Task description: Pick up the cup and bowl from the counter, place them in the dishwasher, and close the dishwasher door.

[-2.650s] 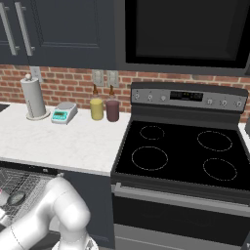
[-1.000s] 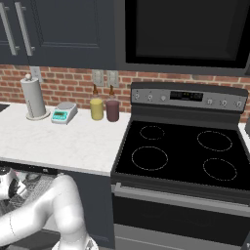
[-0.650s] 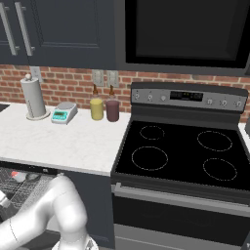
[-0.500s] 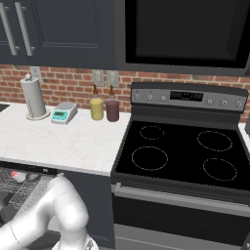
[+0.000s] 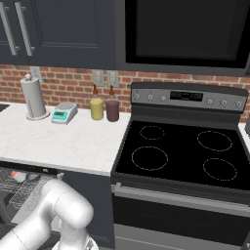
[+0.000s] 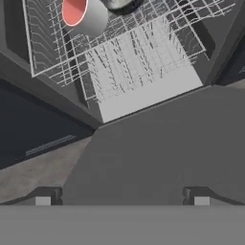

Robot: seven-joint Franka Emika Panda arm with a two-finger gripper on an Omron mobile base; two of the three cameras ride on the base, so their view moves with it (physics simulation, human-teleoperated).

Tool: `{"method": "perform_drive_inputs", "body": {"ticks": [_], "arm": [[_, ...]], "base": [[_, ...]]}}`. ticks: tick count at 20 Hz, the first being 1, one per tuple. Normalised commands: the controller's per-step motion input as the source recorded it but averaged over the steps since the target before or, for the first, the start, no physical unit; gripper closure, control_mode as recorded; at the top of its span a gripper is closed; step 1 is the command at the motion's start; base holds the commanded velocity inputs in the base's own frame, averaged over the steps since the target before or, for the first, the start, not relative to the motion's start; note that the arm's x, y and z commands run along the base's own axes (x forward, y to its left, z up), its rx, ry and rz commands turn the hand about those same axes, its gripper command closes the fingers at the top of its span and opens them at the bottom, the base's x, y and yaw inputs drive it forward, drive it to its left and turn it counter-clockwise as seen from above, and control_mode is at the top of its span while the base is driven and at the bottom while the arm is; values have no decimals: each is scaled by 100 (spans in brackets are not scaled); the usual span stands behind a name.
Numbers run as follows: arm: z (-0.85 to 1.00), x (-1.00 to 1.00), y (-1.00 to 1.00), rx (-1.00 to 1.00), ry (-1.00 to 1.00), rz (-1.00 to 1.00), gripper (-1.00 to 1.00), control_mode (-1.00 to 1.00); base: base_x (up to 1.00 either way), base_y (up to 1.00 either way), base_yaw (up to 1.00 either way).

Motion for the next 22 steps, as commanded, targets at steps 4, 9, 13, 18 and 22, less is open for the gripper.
{"method": "perform_drive_inputs", "body": {"ticks": [4,9,13,18,22], "arm": [[100,-100,-2,6,1,9,-100,-100],[88,-100,0,4,-11,11,-100,-100],[90,-100,1,-5,-17,25,-100,-100],[62,-100,3,-24,-13,27,-100,-100],[-54,-100,-31,-33,-7,1,-100,-100]], "base": [[0,0,0],[0,0,0],[0,0,0],[0,0,0],[0,0,0]]}}
